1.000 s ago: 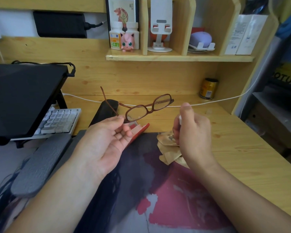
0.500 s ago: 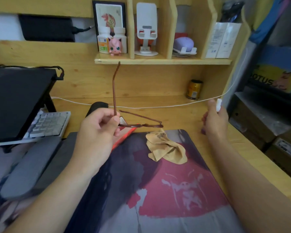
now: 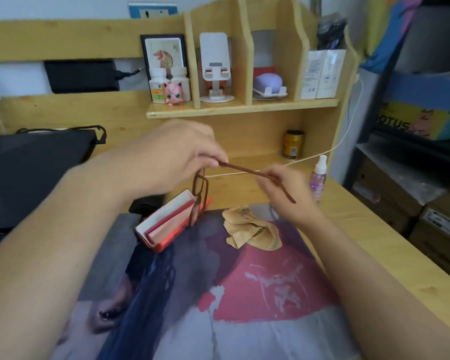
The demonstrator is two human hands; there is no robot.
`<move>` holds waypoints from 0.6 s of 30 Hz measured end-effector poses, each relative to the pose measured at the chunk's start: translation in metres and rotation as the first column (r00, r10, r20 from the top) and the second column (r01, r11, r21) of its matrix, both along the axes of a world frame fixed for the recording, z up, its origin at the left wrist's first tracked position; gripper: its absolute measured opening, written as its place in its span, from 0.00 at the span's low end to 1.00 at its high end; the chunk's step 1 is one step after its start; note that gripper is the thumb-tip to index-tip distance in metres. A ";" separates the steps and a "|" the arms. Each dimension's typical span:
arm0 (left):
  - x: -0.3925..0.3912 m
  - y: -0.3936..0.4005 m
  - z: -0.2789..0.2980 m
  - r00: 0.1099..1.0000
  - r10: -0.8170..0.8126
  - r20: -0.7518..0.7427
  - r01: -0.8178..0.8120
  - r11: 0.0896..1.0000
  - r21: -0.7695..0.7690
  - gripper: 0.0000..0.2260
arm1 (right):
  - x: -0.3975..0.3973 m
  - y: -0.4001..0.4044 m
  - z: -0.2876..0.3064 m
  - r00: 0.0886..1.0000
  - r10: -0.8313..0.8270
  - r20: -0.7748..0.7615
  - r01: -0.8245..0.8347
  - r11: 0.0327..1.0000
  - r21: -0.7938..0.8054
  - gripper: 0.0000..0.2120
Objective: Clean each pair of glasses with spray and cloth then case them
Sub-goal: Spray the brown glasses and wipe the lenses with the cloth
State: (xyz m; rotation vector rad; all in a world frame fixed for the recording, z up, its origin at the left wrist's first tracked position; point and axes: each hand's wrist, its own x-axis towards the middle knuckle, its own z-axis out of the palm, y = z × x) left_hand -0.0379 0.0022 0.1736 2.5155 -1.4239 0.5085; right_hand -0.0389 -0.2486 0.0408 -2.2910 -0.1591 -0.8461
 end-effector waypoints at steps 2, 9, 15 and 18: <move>-0.001 -0.010 0.014 1.000 0.015 -0.017 -0.013 0.995 0.102 0.10 | 0.010 0.007 -0.015 0.973 0.114 -0.199 -0.140 0.983 -0.121 0.07; 0.004 -0.008 0.014 0.998 0.044 -0.054 -0.038 0.994 0.106 0.10 | -0.001 0.000 -0.008 0.875 0.188 -0.446 -0.238 0.969 -0.058 0.07; 0.001 0.017 -0.024 0.989 0.054 -0.138 -0.090 0.959 -0.268 0.08 | 0.005 0.003 -0.015 0.843 0.135 -0.521 -0.239 0.961 -0.137 0.03; -0.002 0.024 -0.067 0.989 0.016 -0.148 -0.095 0.831 -0.548 0.08 | 0.006 0.002 -0.012 0.863 0.080 -0.498 -0.192 0.965 -0.178 0.06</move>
